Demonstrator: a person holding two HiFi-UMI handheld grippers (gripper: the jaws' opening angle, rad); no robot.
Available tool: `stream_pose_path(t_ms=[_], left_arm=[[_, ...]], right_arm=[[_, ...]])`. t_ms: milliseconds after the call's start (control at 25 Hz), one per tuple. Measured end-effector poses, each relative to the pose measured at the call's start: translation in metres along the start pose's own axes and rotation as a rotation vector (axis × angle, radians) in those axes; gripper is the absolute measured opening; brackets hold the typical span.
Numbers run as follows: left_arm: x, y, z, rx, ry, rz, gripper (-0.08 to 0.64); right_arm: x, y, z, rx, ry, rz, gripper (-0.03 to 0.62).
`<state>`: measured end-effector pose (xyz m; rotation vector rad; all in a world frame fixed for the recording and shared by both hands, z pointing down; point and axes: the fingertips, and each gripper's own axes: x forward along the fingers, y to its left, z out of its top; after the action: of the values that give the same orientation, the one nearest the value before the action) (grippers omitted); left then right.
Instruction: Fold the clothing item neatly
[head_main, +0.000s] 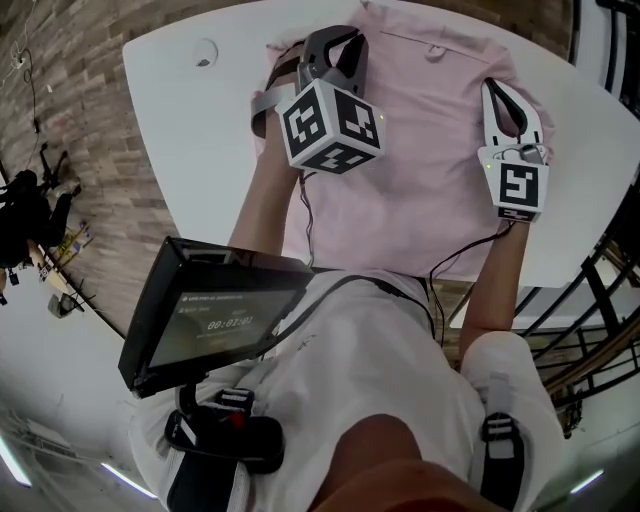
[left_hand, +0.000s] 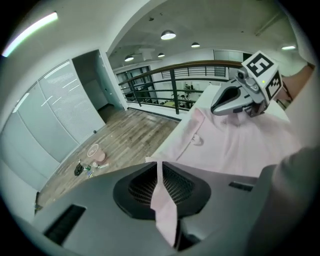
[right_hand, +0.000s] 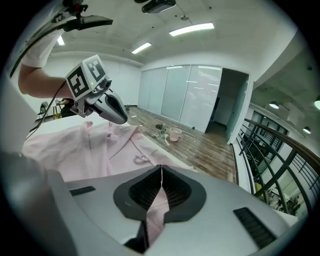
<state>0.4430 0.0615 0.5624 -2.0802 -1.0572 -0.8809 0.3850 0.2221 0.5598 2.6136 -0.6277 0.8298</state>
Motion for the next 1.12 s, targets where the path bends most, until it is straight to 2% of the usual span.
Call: stream_pose_path(t_ms=[80,200,320,400,520,720,760,800,1000,1120], left_arm=[[0.002,0.011,0.002,-0.043,-0.012,0.013,0.037],[0.007,0.024,0.004,-0.088,-0.02,0.04,0.063],[0.016,0.03,-0.001,-0.112,-0.006,0.041,0.069],[0.022,0.031,-0.009,-0.14,0.013,0.028,0.074],[0.029,0.036,-0.016,-0.194,0.028,0.017,0.074],[0.042,0.039,-0.021,-0.212,0.051,-0.005,0.072],[0.044,0.04,-0.02,-0.209,0.05,-0.006,0.058],[0.045,0.04,-0.019,-0.203,0.044,-0.004,0.038],[0.029,0.037,-0.012,-0.143,-0.001,0.013,0.026],[0.013,0.024,-0.012,-0.082,-0.01,0.021,0.026]], right_arm=[[0.004,-0.004,0.007,-0.021,-0.019,0.007,0.011],[0.009,-0.008,0.012,-0.055,-0.041,0.02,0.061],[0.01,-0.014,0.013,-0.012,-0.018,-0.002,0.132],[0.009,-0.021,0.014,0.035,-0.015,-0.018,0.147],[0.012,-0.038,0.013,0.072,-0.008,-0.037,0.147],[0.036,-0.056,-0.005,0.138,0.079,-0.018,0.144],[0.04,-0.057,-0.007,0.126,0.091,-0.016,0.101],[0.042,-0.057,-0.005,0.114,0.084,-0.02,0.022],[0.026,-0.048,0.018,0.06,-0.033,-0.048,0.02],[0.011,-0.03,0.026,0.017,-0.103,-0.014,0.02]])
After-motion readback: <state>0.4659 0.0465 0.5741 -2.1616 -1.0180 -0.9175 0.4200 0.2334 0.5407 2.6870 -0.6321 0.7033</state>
